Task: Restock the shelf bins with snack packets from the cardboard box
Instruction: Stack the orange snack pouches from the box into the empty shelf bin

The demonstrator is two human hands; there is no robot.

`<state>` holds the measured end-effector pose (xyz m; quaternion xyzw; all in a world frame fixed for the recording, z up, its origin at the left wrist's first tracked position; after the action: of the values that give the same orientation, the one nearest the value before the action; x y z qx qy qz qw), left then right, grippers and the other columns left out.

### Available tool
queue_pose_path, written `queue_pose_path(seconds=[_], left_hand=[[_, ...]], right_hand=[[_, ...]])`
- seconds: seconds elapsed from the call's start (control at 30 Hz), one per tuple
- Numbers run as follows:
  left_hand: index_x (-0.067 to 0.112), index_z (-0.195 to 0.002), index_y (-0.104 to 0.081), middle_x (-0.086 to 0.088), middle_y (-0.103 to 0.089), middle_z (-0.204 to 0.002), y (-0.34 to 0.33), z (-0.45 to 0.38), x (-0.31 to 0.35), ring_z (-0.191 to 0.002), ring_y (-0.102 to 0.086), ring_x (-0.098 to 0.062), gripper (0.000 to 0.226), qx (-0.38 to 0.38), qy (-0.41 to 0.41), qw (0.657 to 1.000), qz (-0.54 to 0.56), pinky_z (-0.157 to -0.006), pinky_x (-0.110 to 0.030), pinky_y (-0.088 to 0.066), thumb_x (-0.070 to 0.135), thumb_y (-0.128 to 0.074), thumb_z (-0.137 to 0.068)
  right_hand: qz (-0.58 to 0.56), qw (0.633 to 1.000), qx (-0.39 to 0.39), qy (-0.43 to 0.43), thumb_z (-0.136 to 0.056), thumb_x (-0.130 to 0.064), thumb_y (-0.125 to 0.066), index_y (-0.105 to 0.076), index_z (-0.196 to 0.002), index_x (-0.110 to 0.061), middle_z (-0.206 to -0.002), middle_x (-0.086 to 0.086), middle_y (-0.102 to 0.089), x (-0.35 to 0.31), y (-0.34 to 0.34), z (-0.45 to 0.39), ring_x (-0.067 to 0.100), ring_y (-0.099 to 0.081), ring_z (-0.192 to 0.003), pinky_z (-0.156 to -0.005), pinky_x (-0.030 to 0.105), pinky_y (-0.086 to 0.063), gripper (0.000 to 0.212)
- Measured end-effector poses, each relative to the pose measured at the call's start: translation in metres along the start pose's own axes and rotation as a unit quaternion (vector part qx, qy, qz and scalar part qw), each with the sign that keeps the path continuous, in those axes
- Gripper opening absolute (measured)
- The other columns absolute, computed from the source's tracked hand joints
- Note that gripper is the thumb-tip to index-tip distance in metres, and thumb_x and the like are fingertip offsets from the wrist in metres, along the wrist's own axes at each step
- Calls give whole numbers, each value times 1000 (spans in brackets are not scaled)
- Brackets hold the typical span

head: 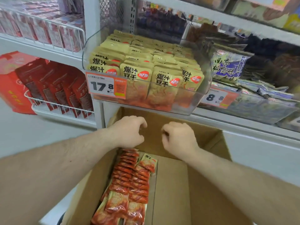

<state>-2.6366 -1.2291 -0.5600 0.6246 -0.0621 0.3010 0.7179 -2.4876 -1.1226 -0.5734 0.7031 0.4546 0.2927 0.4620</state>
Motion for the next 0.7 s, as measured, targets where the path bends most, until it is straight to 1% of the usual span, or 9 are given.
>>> queue_pose_path(seconds=[0.07,0.13,0.2,0.3,0.43,0.5,0.53,0.6,0.7], left_hand=[[25,-131,-53,4,-54,-127,-12,-3,-6,-115,-53,-15,43,-27,15,1000,4,-98,-31,-46,25,-63,-88],[25,-130,-54,6,-55,-124,-22,-6,-10,-111,-54,-13,43,-44,31,999,10,-94,-28,-47,25,-63,-89],[25,-128,-54,8,-57,-118,-32,-9,-16,-104,-56,-12,40,-61,56,996,26,-87,-25,-48,24,-63,-89],[25,-123,-54,12,-61,-107,-45,-13,-23,-94,-59,-6,34,-86,96,990,64,-78,-19,-50,22,-62,-90],[27,-118,-54,14,-60,-104,-54,-17,-26,-92,-59,-2,31,-99,144,979,109,-80,-18,-50,22,-63,-90],[24,-116,-55,6,-65,-105,-57,-18,-27,-91,-62,-8,28,-107,170,972,124,-85,-26,-54,20,-63,-90],[21,-116,-56,1,-67,-106,-58,-18,-27,-89,-63,-12,27,-112,191,964,149,-83,-29,-55,18,-63,-90],[15,-123,-55,-5,-63,-111,-61,-14,-26,-93,-61,-17,30,-139,254,930,226,-78,-31,-56,18,-61,-94],[11,-144,-42,-15,-54,-134,-60,-11,-22,-114,-59,-30,50,-165,350,850,358,-89,-46,-57,30,-55,-100]], right_hand=[[-18,980,-180,-85,-79,-19,-55,-65,-86,-16,-86,4,-65,4,-66,23,30,-65,-82,-67,35,-49,12],[-9,943,-309,-124,-85,-22,-52,-63,-99,-17,-101,5,-64,9,-121,44,30,-64,-96,-74,33,-49,18],[-14,912,-379,-158,-89,-20,-50,-62,-106,-17,-111,7,-63,12,-165,65,31,-63,-103,-79,33,-50,21],[-37,889,-411,-199,-91,-17,-50,-56,-118,-15,-120,10,-59,12,-213,88,32,-61,-110,-88,38,-51,28],[-40,894,-403,-190,-95,-10,-43,-55,-122,-15,-122,8,-57,10,-243,93,29,-62,-110,-88,36,-50,30],[-49,907,-369,-196,-95,-11,-44,-57,-117,-17,-120,7,-59,14,-242,89,29,-63,-107,-86,34,-49,26],[-65,913,-346,-206,-94,-13,-45,-56,-112,-17,-118,7,-60,16,-236,86,30,-63,-105,-84,34,-49,22],[-126,920,-281,-244,-95,-16,-44,-50,-100,-18,-112,8,-62,18,-213,79,34,-63,-100,-79,37,-47,8],[-228,926,-133,-270,-96,-19,-49,-53,-100,-15,-106,5,-67,12,-160,72,34,-63,-93,-79,40,-51,7]])
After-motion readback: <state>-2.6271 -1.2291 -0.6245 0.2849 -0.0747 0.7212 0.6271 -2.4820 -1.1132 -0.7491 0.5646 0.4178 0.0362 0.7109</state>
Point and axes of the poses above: each hand's wrist, its own z-axis away from the middle knuckle, its own y-axis out of the back of the hand, x = y × z, the point moved 3 cm from there along -z, towards the middle knuckle
